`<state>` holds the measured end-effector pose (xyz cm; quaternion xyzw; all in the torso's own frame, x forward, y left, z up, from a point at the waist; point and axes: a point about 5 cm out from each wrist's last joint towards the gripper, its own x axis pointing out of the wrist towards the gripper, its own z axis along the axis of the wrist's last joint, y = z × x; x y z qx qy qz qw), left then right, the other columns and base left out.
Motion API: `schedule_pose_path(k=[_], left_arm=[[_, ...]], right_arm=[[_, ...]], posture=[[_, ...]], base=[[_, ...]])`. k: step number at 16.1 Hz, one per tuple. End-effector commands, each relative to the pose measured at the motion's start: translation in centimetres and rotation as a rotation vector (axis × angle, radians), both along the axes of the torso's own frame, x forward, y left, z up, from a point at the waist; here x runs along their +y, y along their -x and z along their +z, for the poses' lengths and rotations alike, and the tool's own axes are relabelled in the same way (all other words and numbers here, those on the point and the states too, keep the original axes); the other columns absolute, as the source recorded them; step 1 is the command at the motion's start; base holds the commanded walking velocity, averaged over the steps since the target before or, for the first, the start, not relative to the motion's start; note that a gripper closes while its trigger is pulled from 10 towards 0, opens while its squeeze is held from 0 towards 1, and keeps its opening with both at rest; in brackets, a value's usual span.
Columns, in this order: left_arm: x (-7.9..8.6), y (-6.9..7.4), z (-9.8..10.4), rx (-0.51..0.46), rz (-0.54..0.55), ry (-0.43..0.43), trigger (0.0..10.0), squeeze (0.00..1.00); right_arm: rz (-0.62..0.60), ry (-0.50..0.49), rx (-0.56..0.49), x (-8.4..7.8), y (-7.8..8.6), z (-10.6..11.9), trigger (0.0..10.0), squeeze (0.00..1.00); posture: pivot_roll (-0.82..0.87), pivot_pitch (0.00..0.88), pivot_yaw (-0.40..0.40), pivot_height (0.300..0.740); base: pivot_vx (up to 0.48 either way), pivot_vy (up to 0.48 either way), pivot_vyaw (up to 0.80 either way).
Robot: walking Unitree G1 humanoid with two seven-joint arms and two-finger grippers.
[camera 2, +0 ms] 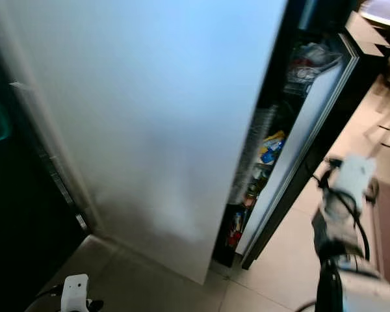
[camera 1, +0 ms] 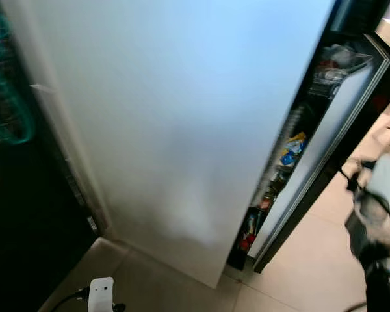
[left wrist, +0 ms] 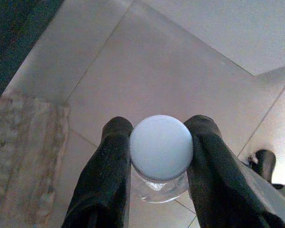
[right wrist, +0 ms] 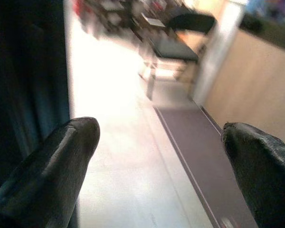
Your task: Restocking fridge
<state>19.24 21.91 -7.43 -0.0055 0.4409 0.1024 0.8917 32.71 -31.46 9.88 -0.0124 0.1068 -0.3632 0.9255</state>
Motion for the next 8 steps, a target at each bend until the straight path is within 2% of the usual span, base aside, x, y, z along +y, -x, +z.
schedule_pose_path(k=[1, 3, 6, 8], left_arm=[[-0.2, 0.2, -0.2, 0.015, -0.006, 0.006, 10.0, 0.00], [-0.2, 0.2, -0.2, 0.015, -0.007, 0.006, 10.0, 0.00], [-0.2, 0.2, -0.1, 0.013, -0.008, 0.003, 10.0, 0.00], [-0.2, 0.1, -0.1, 0.011, -0.010, 0.004, 10.0, 0.00]], right_arm=[[-0.031, -0.036, 0.045, -0.1, 0.8, -1.3, 10.0, 0.00], [-0.037, -0.054, 0.121, 0.1, 2.1, -3.4, 10.0, 0.00], [-0.019, -0.100, 0.284, 0.8, 5.0, -7.5, 10.0, 0.00], [0.076, -0.155, 0.393, 2.3, 6.7, -10.1, 10.0, 0.00]], posture=[[0.07, 0.000, -0.047, 0.740], [0.08, 0.000, -0.047, 0.740], [0.08, 0.000, -0.047, 0.740], [0.07, 0.000, -0.046, 0.740]], base=[[0.000, 0.000, 0.00], [0.000, 0.000, 0.00], [0.000, 0.000, 0.00], [0.000, 0.000, 0.00]])
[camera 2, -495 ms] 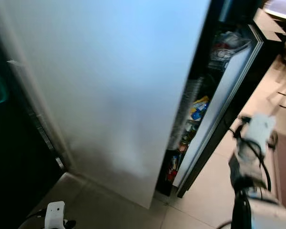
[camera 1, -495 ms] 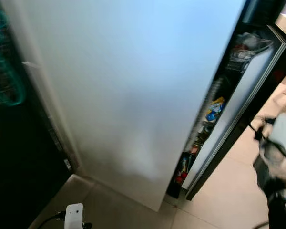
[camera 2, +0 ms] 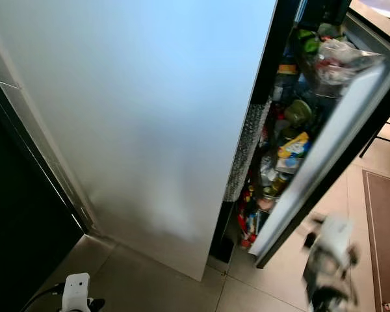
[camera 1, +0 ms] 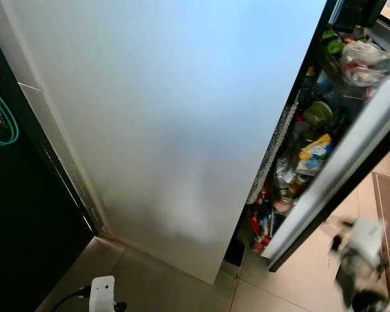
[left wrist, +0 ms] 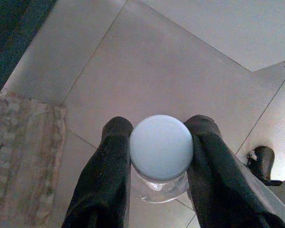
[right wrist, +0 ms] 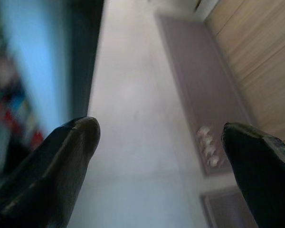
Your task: Restocking fridge
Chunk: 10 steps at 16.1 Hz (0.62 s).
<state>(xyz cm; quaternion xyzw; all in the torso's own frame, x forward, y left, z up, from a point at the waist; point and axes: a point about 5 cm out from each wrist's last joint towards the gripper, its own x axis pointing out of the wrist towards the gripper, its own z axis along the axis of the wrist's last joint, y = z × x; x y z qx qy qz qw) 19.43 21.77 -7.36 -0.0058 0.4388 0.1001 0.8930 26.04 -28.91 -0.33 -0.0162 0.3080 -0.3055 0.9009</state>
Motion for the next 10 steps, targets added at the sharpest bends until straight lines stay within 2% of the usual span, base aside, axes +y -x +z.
schedule_pose_path(k=[1, 2, 4, 5, 6, 10], left_arm=[[-0.1, 0.3, -0.2, 0.014, -0.004, 0.005, 10.0, 0.00], [-0.2, 0.3, -0.2, 0.012, -0.003, 0.007, 10.0, 0.00], [-0.1, 0.3, -0.2, 0.013, -0.012, 0.002, 10.0, 0.00], [-0.1, 0.3, -0.2, 0.013, -0.011, 0.003, 10.0, 0.00], [-0.2, 0.3, -0.2, 0.020, -0.017, 0.003, 10.0, 0.00], [-0.2, 0.2, -0.2, 0.021, -0.034, 0.012, 10.0, 0.00]], right_arm=[[0.113, -0.045, 0.084, 1.3, 1.1, -1.7, 10.0, 0.00], [0.210, -0.050, 0.143, 2.3, 1.8, -2.7, 10.0, 0.00], [0.307, -0.058, 0.228, 3.2, 3.0, -3.9, 10.0, 0.00], [0.418, -0.099, 0.292, 4.7, 4.2, -5.1, 10.0, 0.00], [0.424, -0.125, 0.303, 5.1, 4.6, -5.5, 10.0, 0.00], [0.323, -0.219, 0.292, 6.1, 5.9, -6.5, 10.0, 0.00]], posture=[[0.08, 0.000, -0.048, 0.740], [0.09, 0.000, -0.047, 0.740], [0.08, 0.000, -0.048, 0.740], [0.08, 0.000, -0.049, 0.740], [0.08, 0.000, -0.049, 0.740], [0.08, 0.000, -0.048, 0.740]], base=[[0.000, 0.000, 0.00], [0.000, 0.000, 0.00], [0.000, 0.000, 0.00], [0.000, 0.000, 0.00], [0.000, 0.000, 0.00], [0.000, 0.000, 0.00]])
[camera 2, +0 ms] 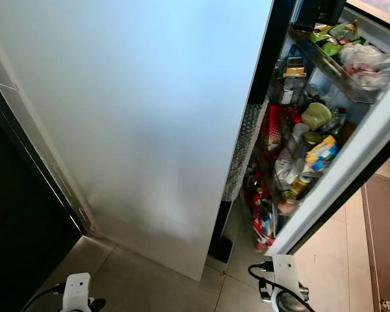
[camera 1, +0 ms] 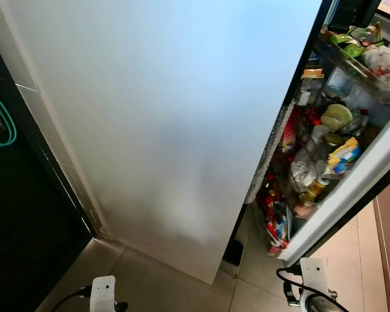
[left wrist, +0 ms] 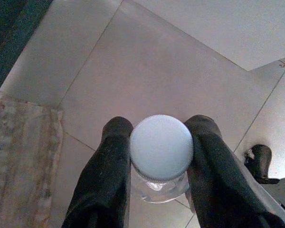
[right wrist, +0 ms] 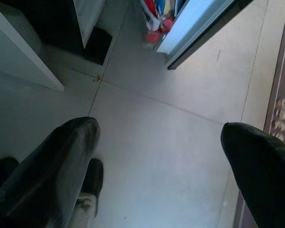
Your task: Restocking fridge
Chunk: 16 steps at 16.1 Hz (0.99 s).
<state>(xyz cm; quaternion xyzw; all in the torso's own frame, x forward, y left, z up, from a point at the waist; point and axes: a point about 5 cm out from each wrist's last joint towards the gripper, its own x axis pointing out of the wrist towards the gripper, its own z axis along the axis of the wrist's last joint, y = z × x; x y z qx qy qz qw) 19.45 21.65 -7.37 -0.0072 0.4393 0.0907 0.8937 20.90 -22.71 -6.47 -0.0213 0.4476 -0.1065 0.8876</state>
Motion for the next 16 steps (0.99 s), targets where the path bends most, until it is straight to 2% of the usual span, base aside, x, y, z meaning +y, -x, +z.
schedule_pose_path(k=[1, 6, 10, 13, 16], left_arm=[[-0.1, 0.2, -0.2, 0.020, -0.025, -0.001, 10.0, 0.00], [-0.1, 0.3, -0.2, 0.025, -0.035, -0.009, 10.0, 0.00], [-0.1, 0.4, -0.3, 0.030, -0.040, -0.011, 10.0, 0.00], [-0.2, 0.5, -0.3, 0.032, -0.041, -0.011, 10.0, 0.00], [-0.2, 0.6, -0.4, 0.035, -0.039, -0.011, 10.0, 0.00]], right_arm=[[-0.041, -0.014, 0.037, 0.0, 1.0, -0.6, 10.0, 0.00], [-0.098, -0.070, 0.075, 1.2, 2.8, -1.7, 10.0, 0.00], [-0.067, -0.042, 0.056, 0.2, 2.3, -1.3, 10.0, 0.00], [-0.098, -0.049, 0.017, -0.6, 1.7, -0.8, 10.0, 0.00], [-0.077, -0.060, 0.018, -0.5, 1.7, -0.8, 10.0, 0.00]], posture=[[0.08, 0.000, -0.048, 0.740], [0.08, 0.000, -0.046, 0.740], [0.07, 0.000, -0.046, 0.740], [0.07, 0.000, -0.047, 0.740], [0.07, 0.000, -0.048, 0.740]], base=[[0.000, 0.000, 0.00], [0.000, -0.260, 0.00], [0.000, -0.252, 0.00], [0.000, -0.167, 0.69], [0.000, 0.000, 0.35]])
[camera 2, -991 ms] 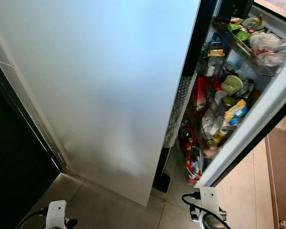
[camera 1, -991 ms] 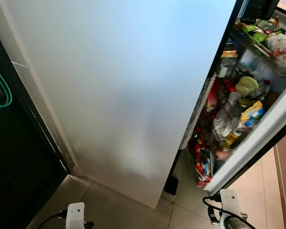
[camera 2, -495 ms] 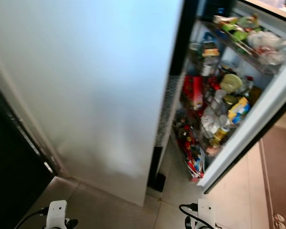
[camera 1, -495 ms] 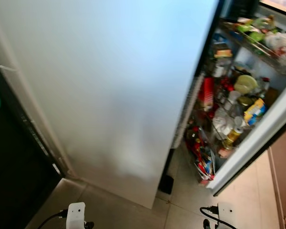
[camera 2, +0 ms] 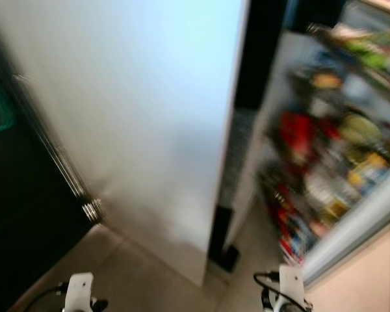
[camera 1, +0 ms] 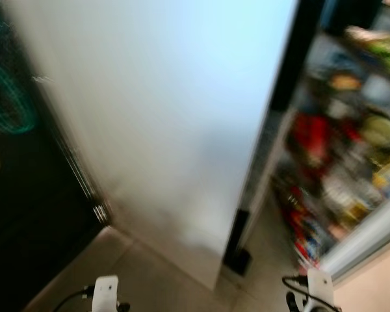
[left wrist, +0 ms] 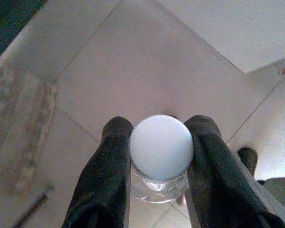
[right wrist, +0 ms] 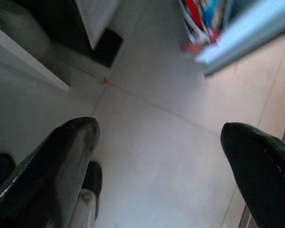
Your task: Restocking fridge
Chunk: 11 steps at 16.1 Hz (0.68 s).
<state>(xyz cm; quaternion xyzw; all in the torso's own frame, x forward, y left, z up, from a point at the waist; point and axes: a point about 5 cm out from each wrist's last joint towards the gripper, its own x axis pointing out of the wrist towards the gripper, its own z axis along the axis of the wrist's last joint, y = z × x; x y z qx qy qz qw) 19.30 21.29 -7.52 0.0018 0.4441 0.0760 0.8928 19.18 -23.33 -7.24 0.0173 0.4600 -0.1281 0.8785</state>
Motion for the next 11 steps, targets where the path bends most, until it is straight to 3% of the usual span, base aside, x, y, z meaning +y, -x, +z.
schedule_pose_path(k=[1, 5, 11], left_arm=[[0.20, 0.43, -0.21, 0.027, -0.006, -0.012, 10.0, 0.00], [0.29, 0.38, -0.17, 0.028, -0.011, -0.019, 10.0, 0.00], [0.38, 0.21, -0.07, 0.028, -0.015, -0.027, 10.0, 0.00]], right_arm=[[0.000, 0.002, -0.004, 0.16, -0.03, -0.02, 10.0, 0.00], [0.007, -0.004, 0.000, 0.57, -0.18, -0.05, 10.0, 0.00], [-0.038, -0.031, -0.010, 0.55, -0.28, 0.00, 10.0, 0.00]], posture=[[0.07, 0.000, -0.048, 0.740], [0.07, 0.000, -0.047, 0.740], [0.07, 0.000, -0.047, 0.740]], base=[[0.000, 0.000, 0.00], [0.000, 0.000, 0.74], [0.000, -0.311, 0.00]])
